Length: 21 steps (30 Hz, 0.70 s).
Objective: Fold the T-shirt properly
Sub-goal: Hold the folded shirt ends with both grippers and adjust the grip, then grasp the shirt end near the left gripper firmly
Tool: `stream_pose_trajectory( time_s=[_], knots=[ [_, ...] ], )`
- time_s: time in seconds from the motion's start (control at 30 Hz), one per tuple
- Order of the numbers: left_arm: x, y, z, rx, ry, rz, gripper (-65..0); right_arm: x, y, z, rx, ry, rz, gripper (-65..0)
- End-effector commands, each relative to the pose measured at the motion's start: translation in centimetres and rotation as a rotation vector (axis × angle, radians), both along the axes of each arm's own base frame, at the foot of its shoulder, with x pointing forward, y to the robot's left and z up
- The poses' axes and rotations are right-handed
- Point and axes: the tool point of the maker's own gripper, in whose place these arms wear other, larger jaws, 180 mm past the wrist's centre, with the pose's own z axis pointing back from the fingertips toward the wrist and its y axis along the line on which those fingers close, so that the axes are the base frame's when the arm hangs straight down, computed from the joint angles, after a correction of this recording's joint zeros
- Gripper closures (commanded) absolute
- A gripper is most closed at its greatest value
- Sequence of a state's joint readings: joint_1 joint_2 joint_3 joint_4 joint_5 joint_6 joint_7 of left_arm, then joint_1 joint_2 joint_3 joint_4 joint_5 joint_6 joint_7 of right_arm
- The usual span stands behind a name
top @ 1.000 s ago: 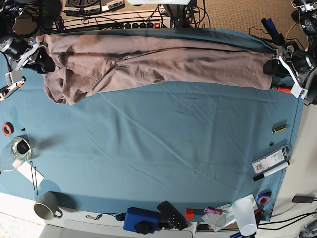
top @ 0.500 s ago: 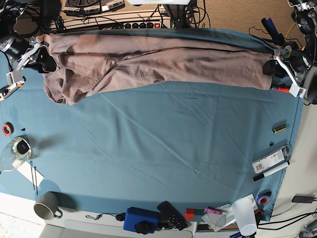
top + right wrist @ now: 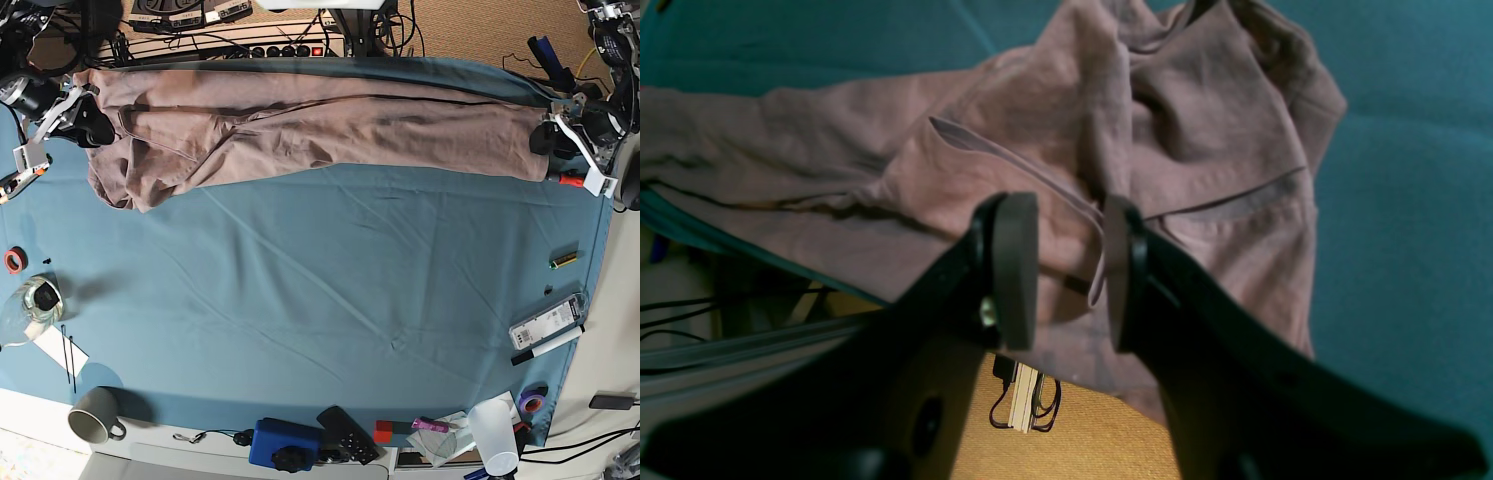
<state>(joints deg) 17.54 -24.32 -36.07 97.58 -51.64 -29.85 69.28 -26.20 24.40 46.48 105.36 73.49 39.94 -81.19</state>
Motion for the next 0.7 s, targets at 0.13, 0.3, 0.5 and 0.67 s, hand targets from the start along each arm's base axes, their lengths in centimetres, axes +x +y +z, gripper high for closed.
stream_pose_trajectory(
  time_s=[0.13,0.3,0.5,0.67],
  knots=[
    [0.8,0.6,0.9,0.023,-0.042,0.004,-30.1,0.7,-0.6,1.6,-0.026,-0.048,0.008,-17.6],
    [0.6,0.1,0.3,0.017,-0.037,0.016,-29.4,0.7,-0.6,1.6,-0.026,-0.048,0.008,-17.6],
    [1.1,-0.1,1.0,0.018,-0.061,0.010,-29.4,0.7,-0.6,1.6,-0.026,-0.048,0.008,-17.6],
    [1.8,-0.1,1.4,0.020,-0.082,0.009,-29.4,0.7,-0.6,1.6,-0.026,-0.048,0.008,-17.6]
  ],
)
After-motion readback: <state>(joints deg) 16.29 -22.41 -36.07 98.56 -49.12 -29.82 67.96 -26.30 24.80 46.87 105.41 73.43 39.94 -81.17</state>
